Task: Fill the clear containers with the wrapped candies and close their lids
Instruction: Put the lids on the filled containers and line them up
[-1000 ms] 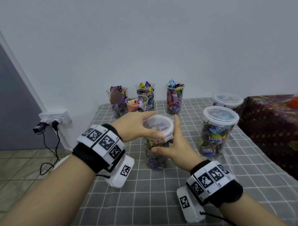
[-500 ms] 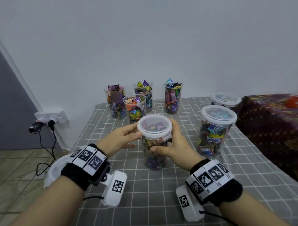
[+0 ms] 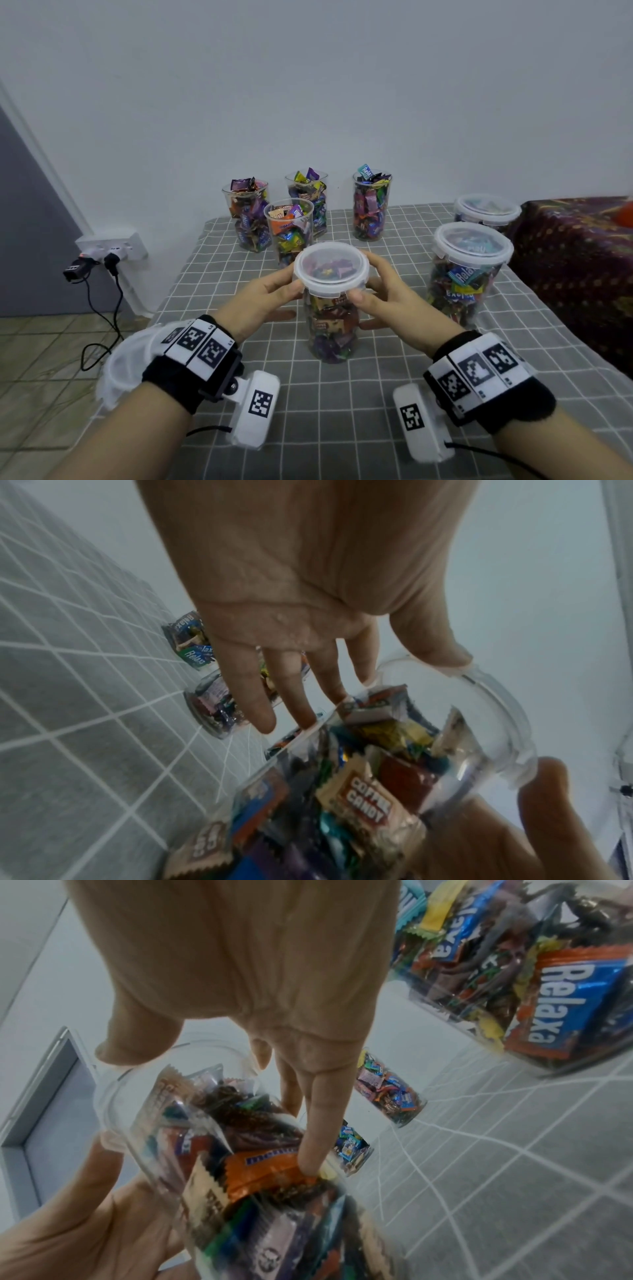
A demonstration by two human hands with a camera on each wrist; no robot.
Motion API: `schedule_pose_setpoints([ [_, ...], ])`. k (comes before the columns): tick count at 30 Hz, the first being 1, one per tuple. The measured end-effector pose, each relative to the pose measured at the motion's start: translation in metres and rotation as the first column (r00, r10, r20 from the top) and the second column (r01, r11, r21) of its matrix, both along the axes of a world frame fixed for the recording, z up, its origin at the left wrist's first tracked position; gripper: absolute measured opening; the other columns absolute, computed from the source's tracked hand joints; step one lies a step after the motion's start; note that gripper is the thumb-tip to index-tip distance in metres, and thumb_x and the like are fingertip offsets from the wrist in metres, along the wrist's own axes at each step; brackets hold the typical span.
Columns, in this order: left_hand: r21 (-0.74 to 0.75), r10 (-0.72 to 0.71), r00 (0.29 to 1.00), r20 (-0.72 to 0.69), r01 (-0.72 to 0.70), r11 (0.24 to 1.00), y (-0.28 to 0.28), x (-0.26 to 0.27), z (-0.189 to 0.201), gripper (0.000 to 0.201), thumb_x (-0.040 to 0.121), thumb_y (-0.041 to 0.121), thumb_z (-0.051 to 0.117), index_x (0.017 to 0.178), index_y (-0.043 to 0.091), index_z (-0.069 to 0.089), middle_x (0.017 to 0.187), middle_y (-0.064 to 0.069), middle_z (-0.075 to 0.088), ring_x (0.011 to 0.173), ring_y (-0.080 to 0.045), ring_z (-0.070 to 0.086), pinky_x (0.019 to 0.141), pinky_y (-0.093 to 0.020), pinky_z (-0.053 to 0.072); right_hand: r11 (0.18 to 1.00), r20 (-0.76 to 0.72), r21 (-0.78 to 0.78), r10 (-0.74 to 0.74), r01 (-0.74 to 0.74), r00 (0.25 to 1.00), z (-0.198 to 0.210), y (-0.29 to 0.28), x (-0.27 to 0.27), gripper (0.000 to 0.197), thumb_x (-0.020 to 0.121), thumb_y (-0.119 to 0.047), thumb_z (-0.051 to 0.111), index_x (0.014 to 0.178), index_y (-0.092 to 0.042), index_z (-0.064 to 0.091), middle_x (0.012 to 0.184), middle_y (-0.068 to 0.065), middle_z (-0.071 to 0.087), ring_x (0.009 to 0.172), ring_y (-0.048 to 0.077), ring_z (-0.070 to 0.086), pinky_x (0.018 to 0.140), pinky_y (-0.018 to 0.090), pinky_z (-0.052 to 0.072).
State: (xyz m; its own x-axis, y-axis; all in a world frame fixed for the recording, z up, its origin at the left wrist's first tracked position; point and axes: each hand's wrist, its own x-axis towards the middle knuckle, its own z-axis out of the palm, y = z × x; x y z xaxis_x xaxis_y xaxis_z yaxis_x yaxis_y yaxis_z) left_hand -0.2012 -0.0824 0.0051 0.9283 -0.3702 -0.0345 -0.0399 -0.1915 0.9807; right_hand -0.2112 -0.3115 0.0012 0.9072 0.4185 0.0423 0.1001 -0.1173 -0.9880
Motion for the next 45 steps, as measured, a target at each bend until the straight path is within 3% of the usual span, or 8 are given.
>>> schedule_pose_setpoints([
  [9, -0.053, 0.003, 1.0, 0.0, -0.003, 0.999, 0.0, 0.005, -0.006, 0.087, 0.048, 0.077, 0.071, 0.125, 0.04, 0.053, 0.117, 0.023, 0.063, 0.109, 0.002, 0.059, 0.077, -0.019, 0.054, 1.0, -0.004, -0.007, -0.017, 0.017, 1.0, 0.003, 0.001, -0.001, 0.066, 0.077, -0.043, 0.065, 0.132, -0.045, 0.028, 0.135, -0.005, 0.049, 0.112, 0.006, 0.057, 0.081, 0.03, 0.055],
  [16, -0.049, 0.004, 1.0, -0.031, -0.005, 0.999, 0.002, 0.006, -0.005, 0.089, 0.043, 0.078, 0.073, 0.122, 0.04, 0.055, 0.116, 0.02, 0.065, 0.108, 0.0, 0.06, 0.079, -0.02, 0.054, 0.997, 0.028, -0.017, -0.069, 0.07, 0.997, 0.006, 0.008, -0.005, 0.066, 0.073, -0.043, 0.061, 0.129, -0.043, 0.027, 0.122, -0.014, 0.051, 0.106, 0.004, 0.057, 0.067, 0.018, 0.054],
  [20, -0.029, -0.003, 0.999, -0.054, 0.001, 1.0, 0.005, 0.008, -0.002, 0.087, 0.04, 0.077, 0.075, 0.118, 0.042, 0.057, 0.117, 0.017, 0.066, 0.109, -0.001, 0.061, 0.079, -0.021, 0.051, 0.994, 0.037, -0.061, -0.088, 0.09, 0.995, 0.001, 0.007, 0.0, 0.069, 0.073, -0.048, 0.073, 0.122, -0.051, 0.024, 0.124, -0.015, 0.05, 0.111, 0.006, 0.057, 0.074, 0.022, 0.053],
  [25, 0.037, -0.037, 0.997, -0.074, 0.04, 0.999, 0.007, 0.019, 0.011, 0.062, 0.056, 0.053, 0.071, 0.116, 0.044, 0.057, 0.115, 0.016, 0.066, 0.109, -0.005, 0.061, 0.086, -0.031, 0.047, 0.975, 0.094, -0.223, 0.007, 0.014, 0.996, -0.009, 0.016, 0.012, 0.099, 0.071, -0.018, 0.082, 0.139, -0.037, 0.012, 0.126, -0.026, 0.043, 0.118, -0.004, 0.045, 0.1, 0.016, 0.04],
  [30, -0.038, 0.178, 0.984, -0.01, -0.178, 0.983, 0.012, 0.038, 0.027, 0.08, 0.047, 0.048, 0.071, 0.123, 0.033, 0.051, 0.129, 0.008, 0.057, 0.109, -0.007, 0.058, 0.08, -0.027, 0.048, 0.95, 0.159, -0.272, -0.11, 0.151, 0.981, -0.016, 0.023, 0.032, 0.1, 0.069, -0.019, 0.083, 0.143, -0.027, 0.016, 0.13, -0.008, 0.05, 0.121, 0.011, 0.049, 0.104, 0.03, 0.041],
  [33, -0.044, 0.369, 0.925, 0.094, -0.366, 0.929, 0.011, 0.053, 0.034, 0.074, 0.066, 0.036, 0.077, 0.132, 0.028, 0.044, 0.134, 0.002, 0.05, 0.111, -0.011, 0.054, 0.084, -0.031, 0.043, 0.932, 0.167, -0.251, -0.224, 0.261, 0.96, -0.017, 0.023, 0.046, 0.094, 0.07, -0.018, 0.082, 0.141, -0.022, 0.02, 0.126, -0.007, 0.05, 0.119, 0.013, 0.05, 0.102, 0.032, 0.042],
  [39, -0.026, 0.514, 0.841, 0.167, -0.517, 0.855, 0.007, 0.093, 0.025, 0.078, 0.079, 0.017, 0.073, 0.143, 0.012, 0.029, 0.145, -0.01, 0.036, 0.124, -0.018, 0.04, 0.101, -0.037, 0.037, 0.834, 0.179, -0.185, -0.492, 0.52, 0.852, -0.024, 0.015, 0.089, 0.097, 0.069, -0.017, 0.082, 0.143, -0.022, 0.019, 0.133, 0.0, 0.05, 0.119, 0.023, 0.051, 0.102, 0.04, 0.041],
  [45, 0.023, 0.504, 0.855, 0.122, -0.51, 0.86, -0.002, 0.117, 0.01, 0.143, 0.035, 0.052, 0.086, 0.15, 0.022, 0.007, 0.148, -0.005, 0.034, 0.132, -0.023, 0.039, 0.109, -0.049, 0.036, 0.569, 0.206, -0.212, -0.768, 0.794, 0.606, -0.019, 0.006, 0.128, 0.089, 0.073, -0.023, 0.079, 0.141, -0.014, 0.022, 0.136, 0.013, 0.047, 0.119, 0.035, 0.05, 0.096, 0.043, 0.041],
])
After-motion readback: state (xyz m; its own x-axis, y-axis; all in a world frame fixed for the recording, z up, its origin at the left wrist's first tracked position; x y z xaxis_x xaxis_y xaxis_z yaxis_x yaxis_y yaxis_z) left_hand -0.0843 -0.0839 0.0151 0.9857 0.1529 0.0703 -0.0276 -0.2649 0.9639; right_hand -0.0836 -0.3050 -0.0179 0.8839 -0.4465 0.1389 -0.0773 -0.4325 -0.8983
